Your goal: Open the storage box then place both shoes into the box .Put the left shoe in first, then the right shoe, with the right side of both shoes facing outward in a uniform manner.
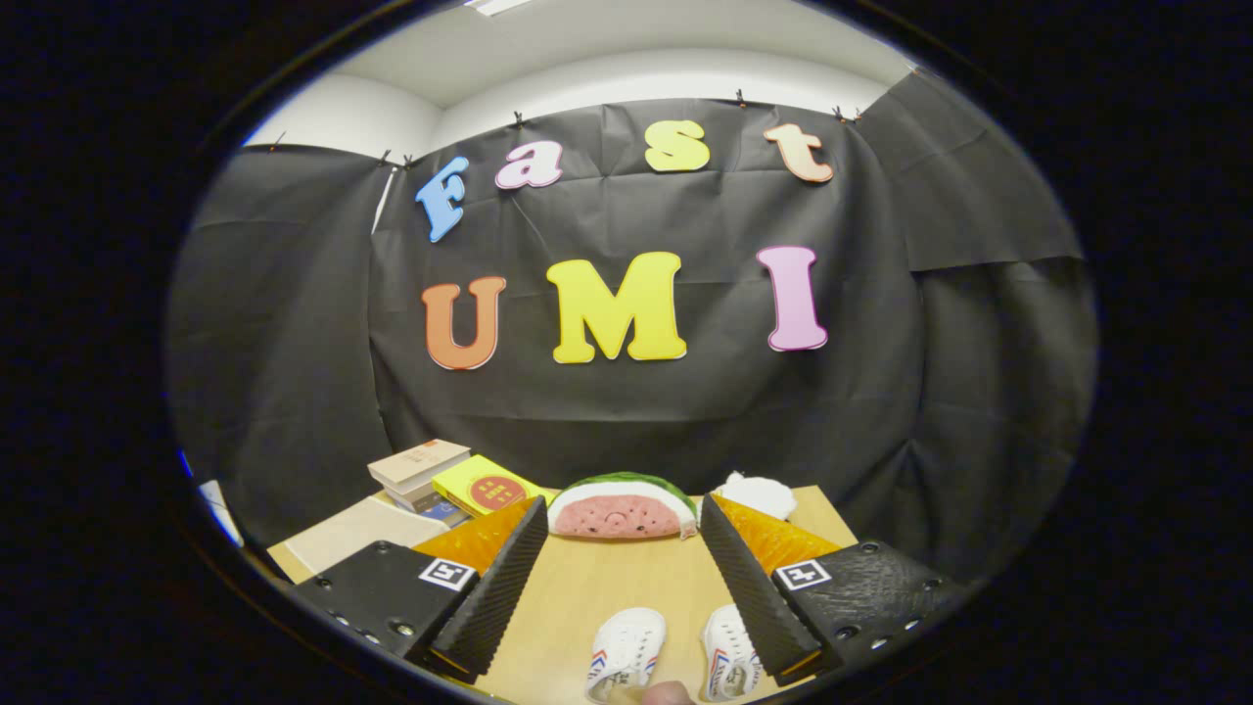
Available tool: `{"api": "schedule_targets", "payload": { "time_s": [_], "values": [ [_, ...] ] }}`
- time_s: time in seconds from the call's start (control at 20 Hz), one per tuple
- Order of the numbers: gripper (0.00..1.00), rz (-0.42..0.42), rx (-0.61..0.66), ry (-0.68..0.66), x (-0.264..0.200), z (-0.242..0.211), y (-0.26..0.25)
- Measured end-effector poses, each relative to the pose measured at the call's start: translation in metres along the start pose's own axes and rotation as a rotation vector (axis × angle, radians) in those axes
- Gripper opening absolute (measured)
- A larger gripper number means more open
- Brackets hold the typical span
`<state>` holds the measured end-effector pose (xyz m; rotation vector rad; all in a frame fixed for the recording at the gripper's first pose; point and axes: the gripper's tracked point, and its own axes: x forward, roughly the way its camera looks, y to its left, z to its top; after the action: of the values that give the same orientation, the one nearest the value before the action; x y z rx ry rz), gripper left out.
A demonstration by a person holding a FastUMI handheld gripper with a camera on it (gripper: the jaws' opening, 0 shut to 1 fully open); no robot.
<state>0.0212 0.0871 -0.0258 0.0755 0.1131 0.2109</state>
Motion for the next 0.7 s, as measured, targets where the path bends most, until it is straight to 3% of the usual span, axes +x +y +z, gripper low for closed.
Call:
{"api": "schedule_targets", "payload": {
  "time_s": [0.35,0.7],
  "values": [
    [0.95,0.048,0.048,0.043,0.000,-0.023,0.045],
    [0.95,0.163,0.082,0.130,-0.005,-0.055,0.119]
  ]
}}
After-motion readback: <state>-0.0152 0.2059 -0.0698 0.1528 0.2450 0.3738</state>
